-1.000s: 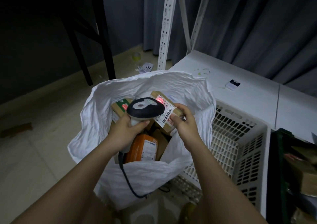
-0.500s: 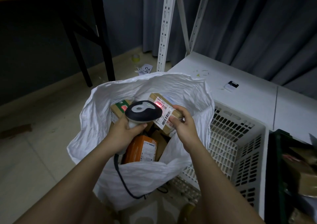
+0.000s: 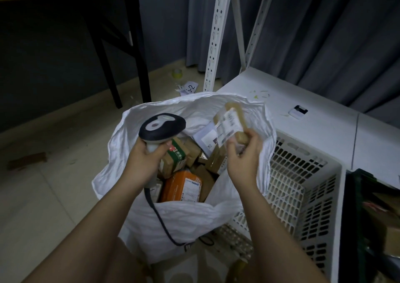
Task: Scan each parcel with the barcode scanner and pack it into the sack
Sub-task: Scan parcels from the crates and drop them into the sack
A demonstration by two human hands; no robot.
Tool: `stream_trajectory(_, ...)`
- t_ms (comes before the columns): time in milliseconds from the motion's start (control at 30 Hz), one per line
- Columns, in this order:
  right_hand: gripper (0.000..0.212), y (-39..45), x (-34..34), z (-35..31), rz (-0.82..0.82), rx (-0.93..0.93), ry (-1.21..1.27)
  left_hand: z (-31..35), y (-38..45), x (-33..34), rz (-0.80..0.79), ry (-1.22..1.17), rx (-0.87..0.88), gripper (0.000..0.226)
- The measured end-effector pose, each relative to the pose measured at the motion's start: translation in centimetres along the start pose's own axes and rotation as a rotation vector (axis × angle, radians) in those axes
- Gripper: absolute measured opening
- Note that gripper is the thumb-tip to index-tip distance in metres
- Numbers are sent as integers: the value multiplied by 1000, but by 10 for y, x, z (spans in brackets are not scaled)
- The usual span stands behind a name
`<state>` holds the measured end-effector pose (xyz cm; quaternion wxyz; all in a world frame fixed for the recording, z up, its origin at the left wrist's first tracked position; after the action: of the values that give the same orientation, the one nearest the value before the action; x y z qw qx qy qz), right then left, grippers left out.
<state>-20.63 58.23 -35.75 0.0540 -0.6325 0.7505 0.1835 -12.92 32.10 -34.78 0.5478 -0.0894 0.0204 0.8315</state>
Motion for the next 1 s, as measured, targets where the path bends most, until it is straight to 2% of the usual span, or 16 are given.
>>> stream_trajectory(33, 37, -5, 20, 7, -220, 48, -136, 0, -1, 0, -6, 2, 2, 46)
stream_trajectory(100, 40, -45, 61, 32, -826, 217, -489, 1, -2, 3, -26, 22, 6, 48)
stream_trajectory(133, 42, -66, 68, 43, -1027, 261, -635, -1, -2, 4, -36, 26, 5, 48)
stream_trajectory(167, 42, -74, 70, 47, -1081, 259, -693, -2, -3, 5, -45, 23, 1, 49)
stream_trajectory(200, 41, -71, 70, 44, -1039, 234, -675, -2, -4, 7, -55, 18, -3, 50)
stream_trajectory(300, 40, -53, 51, 31, -764, 224, -436, 4, -14, 16, -76, -2, 2, 51)
stream_trajectory(400, 30, -47, 18, 14, -608, 193, -282, 20, -31, 35, -102, -34, 50, 41)
stream_trajectory(500, 23, -48, -37, 6, -414, 200, -160, 37, -50, 69, -177, -46, 93, 40)
stream_trajectory(667, 17, -84, -159, 21, -183, 333, 54, 79, -90, 148, -297, -93, 180, 51)
stream_trajectory(867, 19, -142, -312, 42, 129, 256, -37, 129, -172, 269, -628, -200, 254, 52)
stream_trajectory(1000, 12, -180, -383, 64, 274, 330, -34, 124, -220, 328, -759, -156, 261, 54)
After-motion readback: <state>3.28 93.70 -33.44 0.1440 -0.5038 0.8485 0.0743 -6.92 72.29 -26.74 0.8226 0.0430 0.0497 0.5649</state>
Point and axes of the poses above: each hand's wrist, its own y-axis towards the middle knuckle, its own x-axis out of the palm, z = x × y, the point moved 10 cm from there along y, towards the middle knuckle, and after that the axes turned 2 degrees about -z, right-handed, at the moved point
